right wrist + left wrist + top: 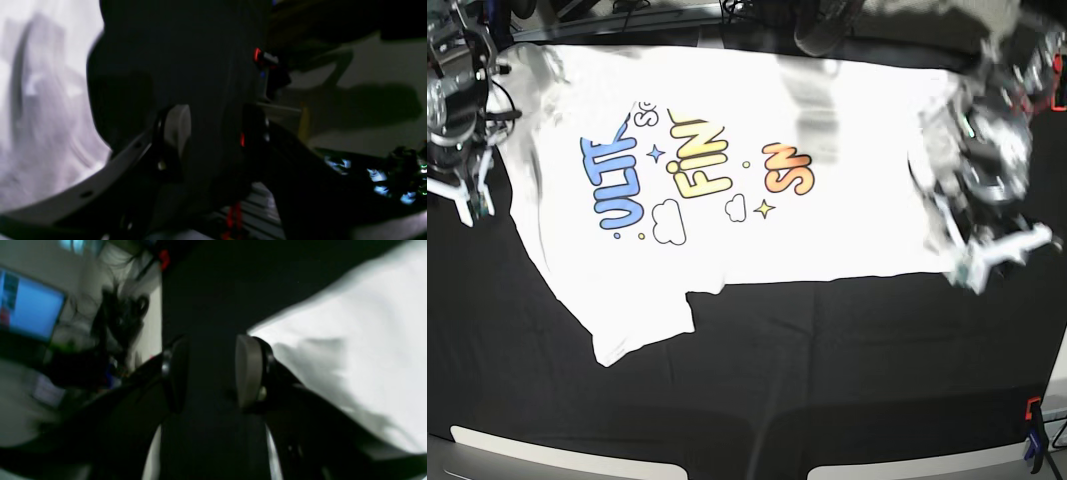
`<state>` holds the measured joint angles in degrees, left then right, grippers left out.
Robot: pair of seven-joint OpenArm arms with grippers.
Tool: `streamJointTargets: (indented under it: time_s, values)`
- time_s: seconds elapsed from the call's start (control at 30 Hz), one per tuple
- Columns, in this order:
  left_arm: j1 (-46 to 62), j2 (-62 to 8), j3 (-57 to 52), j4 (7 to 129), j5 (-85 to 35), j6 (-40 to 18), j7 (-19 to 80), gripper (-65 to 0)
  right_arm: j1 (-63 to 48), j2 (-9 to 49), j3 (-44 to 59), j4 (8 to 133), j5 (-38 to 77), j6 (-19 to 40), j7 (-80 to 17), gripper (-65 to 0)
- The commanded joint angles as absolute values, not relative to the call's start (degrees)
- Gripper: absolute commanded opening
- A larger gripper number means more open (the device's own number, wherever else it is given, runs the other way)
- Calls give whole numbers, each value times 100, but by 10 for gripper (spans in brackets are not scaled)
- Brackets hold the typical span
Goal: Layout the t-shirt on the table in an organized manner, then fold the t-shirt properly
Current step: 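Move both grippers down the shirt sides and grasp the side edges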
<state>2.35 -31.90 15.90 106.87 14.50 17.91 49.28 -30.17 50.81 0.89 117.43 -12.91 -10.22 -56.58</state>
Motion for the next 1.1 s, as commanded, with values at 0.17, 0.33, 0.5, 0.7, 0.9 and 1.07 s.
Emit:
streamJointTargets:
  time_s: [0.17,0.33,0.5,0.7,0.9,1.07]
  values:
    - [-915,-2893,-21,9330,-886,513,4261,-435,-2458,4982,152,11817,-784,-694,-5524,-400]
    - [-1826,-2897,-788,7330,-2233,-1066,4195,-435,-2353,4982,152,11817,-679,-550,-5524,-400]
    - [-2523,-2891,-939,5059,-3103,-1925,4235,-435,-2353,4982,152,11817,-679,-537,-5527,-400]
    - [-2668,-2888,-939,3629,-3505,-2637,3704,-435,-2353,4982,152,11817,-681,-537,-5527,-400]
    - [-2585,-2886,-939,3553,-3208,-2488,3680,-435,-2353,4982,152,11817,-679,-534,-5529,-400]
    - [-2585,-2877,-939,3553,-3785,-2585,4786,-434,-2353,4982,152,11817,-679,-534,-5527,-400]
